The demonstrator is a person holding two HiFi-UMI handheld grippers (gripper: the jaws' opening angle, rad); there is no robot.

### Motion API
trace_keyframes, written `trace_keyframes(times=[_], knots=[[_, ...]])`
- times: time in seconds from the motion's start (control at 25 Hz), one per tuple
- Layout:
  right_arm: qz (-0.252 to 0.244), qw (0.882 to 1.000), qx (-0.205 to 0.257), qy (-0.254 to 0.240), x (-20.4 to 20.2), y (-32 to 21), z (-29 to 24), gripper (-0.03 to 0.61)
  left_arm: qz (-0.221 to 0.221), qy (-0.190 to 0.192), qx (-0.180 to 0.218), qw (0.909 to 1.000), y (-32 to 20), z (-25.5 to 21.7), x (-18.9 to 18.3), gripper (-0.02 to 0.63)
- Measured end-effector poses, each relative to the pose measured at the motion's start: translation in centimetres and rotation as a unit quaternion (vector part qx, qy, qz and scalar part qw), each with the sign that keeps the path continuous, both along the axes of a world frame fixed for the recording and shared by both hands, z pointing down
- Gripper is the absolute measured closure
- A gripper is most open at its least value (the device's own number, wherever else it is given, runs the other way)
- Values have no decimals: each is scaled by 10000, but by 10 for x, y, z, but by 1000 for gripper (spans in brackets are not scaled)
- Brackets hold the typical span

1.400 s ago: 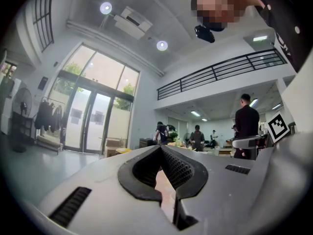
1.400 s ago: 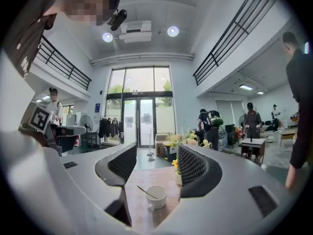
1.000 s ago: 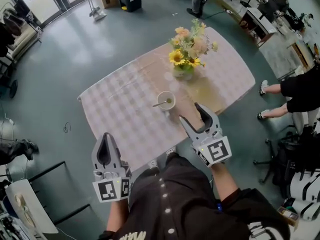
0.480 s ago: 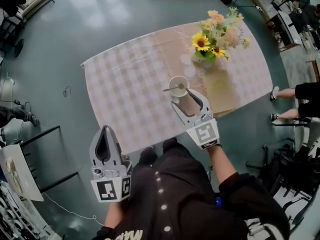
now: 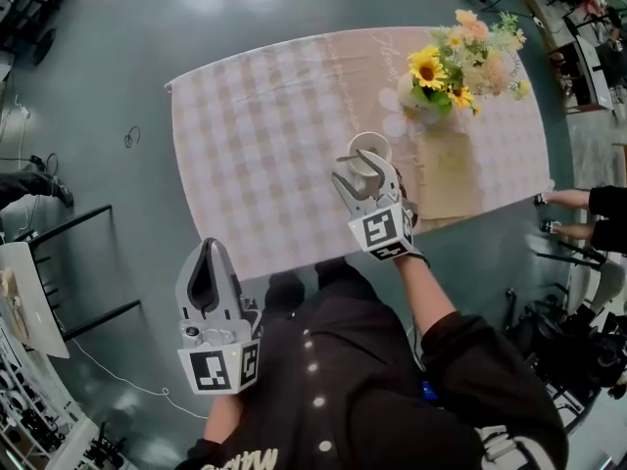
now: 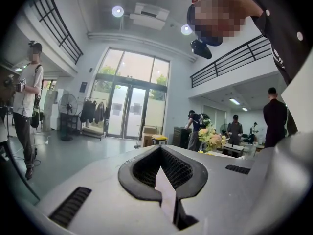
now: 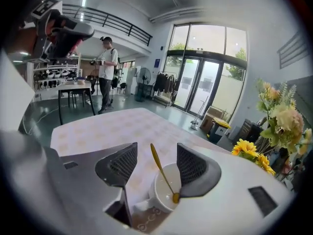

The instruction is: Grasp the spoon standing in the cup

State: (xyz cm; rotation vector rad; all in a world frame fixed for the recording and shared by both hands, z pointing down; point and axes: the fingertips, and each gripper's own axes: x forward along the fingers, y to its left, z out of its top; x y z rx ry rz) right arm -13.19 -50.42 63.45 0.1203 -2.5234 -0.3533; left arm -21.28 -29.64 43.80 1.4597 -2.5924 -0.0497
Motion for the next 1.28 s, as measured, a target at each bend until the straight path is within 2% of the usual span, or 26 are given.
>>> trace_keyframes(times=[0.16,0.56,0.64,0.76,1.28], knots=[[4,9992,295,277,-8,-4,19,360,-102,98,-96,9999,6,11,-3,597],[22,9955,807,499,-16,-11,40,484,-203,191,-252,9993,9,26,-8,597],[40,9935,1007,523,-16,-12,39,538,-193,194,-270,9993,8,27,-9,597],[46,9918,1161,529,-17,-12,36,564,-172,200,-271,9993,7,28,-10,597],[350,9932,1105,84,-4,-25,7,575,-32,55,-136,9999,-5,11,-11,597]])
